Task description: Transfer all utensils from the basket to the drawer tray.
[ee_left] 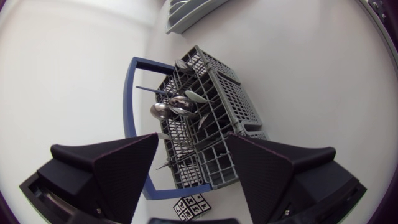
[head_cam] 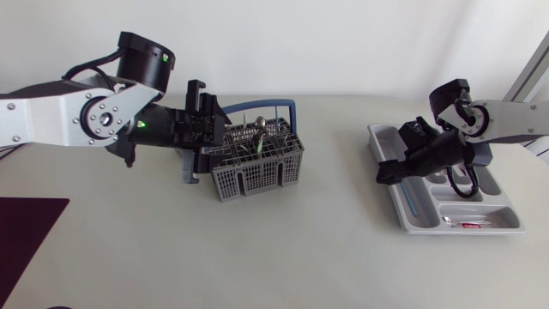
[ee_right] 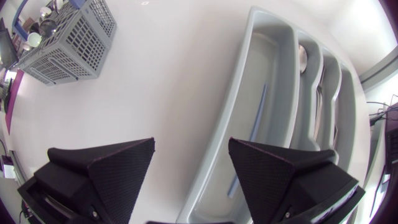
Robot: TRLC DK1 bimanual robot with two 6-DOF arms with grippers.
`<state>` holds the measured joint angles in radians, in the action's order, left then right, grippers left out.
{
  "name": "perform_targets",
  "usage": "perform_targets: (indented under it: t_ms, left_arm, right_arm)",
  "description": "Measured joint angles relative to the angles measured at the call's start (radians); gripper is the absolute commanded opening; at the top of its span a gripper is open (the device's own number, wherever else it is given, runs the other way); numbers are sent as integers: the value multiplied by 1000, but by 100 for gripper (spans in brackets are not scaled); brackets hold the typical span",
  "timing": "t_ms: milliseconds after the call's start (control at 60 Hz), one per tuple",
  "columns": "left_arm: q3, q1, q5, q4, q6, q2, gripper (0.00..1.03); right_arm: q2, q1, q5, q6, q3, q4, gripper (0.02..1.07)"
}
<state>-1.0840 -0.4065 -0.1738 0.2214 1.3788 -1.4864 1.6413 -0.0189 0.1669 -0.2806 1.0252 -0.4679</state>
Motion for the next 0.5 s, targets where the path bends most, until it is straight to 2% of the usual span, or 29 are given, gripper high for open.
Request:
perform_targets:
  t_ms: [133,317,417,500]
  left_arm:
    - [-26,0,0,-3,50,-50,66]
    - [-90,0,0,-3,99,-127,55]
    - [-128,0,0,-3,115,-175,55]
    - [-156,-2,0,-3,119,-213,48]
  right_arm:
    - [-34,59,-27,0,-4,2,92]
    - [-71,112,-42,0,-22,4,92]
    - [-71,116,-45,0,-27,7,92]
    - [-71,116,-46,0,-28,19,92]
